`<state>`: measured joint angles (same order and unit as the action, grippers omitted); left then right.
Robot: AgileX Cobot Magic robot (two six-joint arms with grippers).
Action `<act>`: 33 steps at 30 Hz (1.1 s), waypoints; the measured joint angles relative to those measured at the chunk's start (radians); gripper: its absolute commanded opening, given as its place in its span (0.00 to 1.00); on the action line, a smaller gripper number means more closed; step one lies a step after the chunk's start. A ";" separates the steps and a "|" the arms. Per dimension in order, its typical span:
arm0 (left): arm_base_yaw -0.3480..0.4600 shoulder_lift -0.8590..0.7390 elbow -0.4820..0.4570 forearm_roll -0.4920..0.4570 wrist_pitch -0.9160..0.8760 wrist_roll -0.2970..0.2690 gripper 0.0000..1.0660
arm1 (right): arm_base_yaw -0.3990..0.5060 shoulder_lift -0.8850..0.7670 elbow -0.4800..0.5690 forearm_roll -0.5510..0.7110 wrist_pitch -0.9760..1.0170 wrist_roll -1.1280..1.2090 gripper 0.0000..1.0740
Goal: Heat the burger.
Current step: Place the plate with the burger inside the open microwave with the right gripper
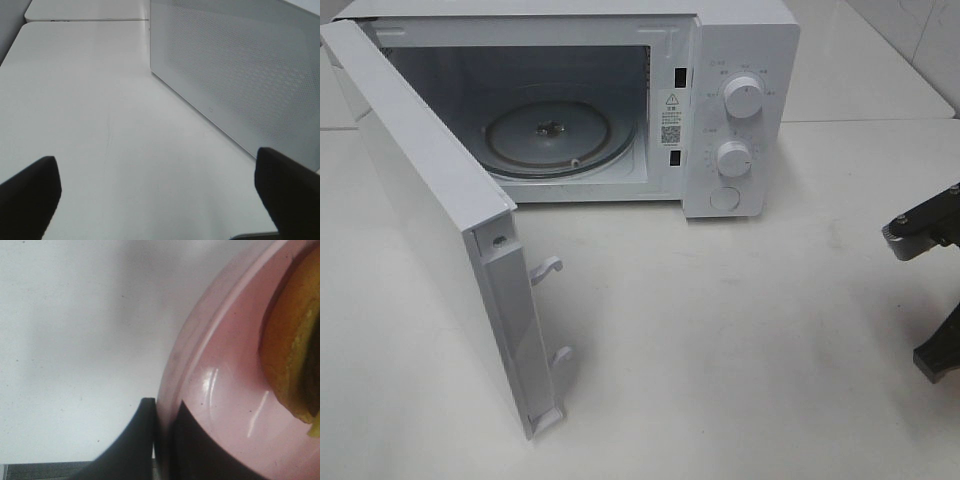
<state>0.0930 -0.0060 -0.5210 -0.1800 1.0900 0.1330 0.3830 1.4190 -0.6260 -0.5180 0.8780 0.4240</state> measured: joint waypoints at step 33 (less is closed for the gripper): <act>0.000 0.000 0.000 0.000 0.000 0.000 0.92 | 0.565 -0.129 0.000 -0.027 0.087 -0.088 0.00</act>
<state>0.0930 -0.0060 -0.5210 -0.1800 1.0900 0.1330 0.9480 1.2900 -0.6260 -0.5450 0.9650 0.3360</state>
